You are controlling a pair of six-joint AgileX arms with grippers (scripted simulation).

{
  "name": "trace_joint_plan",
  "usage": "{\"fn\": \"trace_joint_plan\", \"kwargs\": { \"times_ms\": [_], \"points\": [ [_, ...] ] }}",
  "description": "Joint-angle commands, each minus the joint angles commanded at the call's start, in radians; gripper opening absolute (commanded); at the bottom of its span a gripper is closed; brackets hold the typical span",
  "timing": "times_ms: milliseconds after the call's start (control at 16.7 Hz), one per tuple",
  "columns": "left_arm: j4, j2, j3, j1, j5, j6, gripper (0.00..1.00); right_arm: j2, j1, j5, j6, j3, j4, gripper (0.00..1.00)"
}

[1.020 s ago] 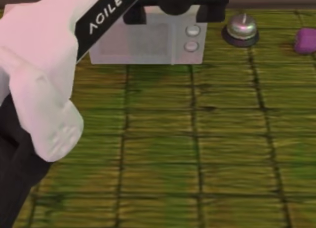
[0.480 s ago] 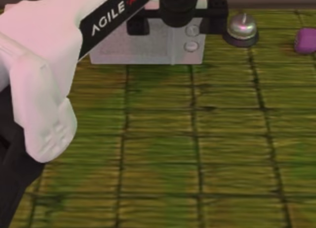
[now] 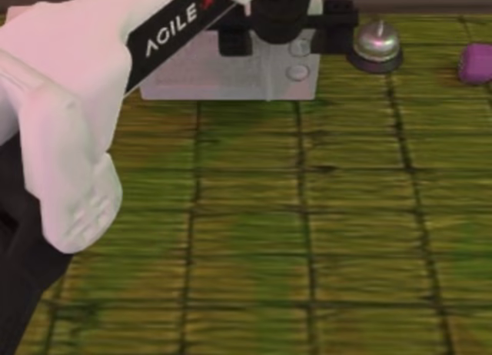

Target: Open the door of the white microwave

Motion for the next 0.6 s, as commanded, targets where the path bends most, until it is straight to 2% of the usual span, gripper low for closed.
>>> {"fn": "trace_joint_plan", "kwargs": {
  "times_ms": [300, 600],
  "points": [
    [0.000, 0.000, 0.000, 0.000, 0.000, 0.000, 0.02, 0.000, 0.000, 0.000, 0.000, 0.000, 0.000, 1.00],
    [0.000, 0.000, 0.000, 0.000, 0.000, 0.000, 0.00, 0.000, 0.000, 0.000, 0.000, 0.000, 0.000, 1.00]
  ]
}}
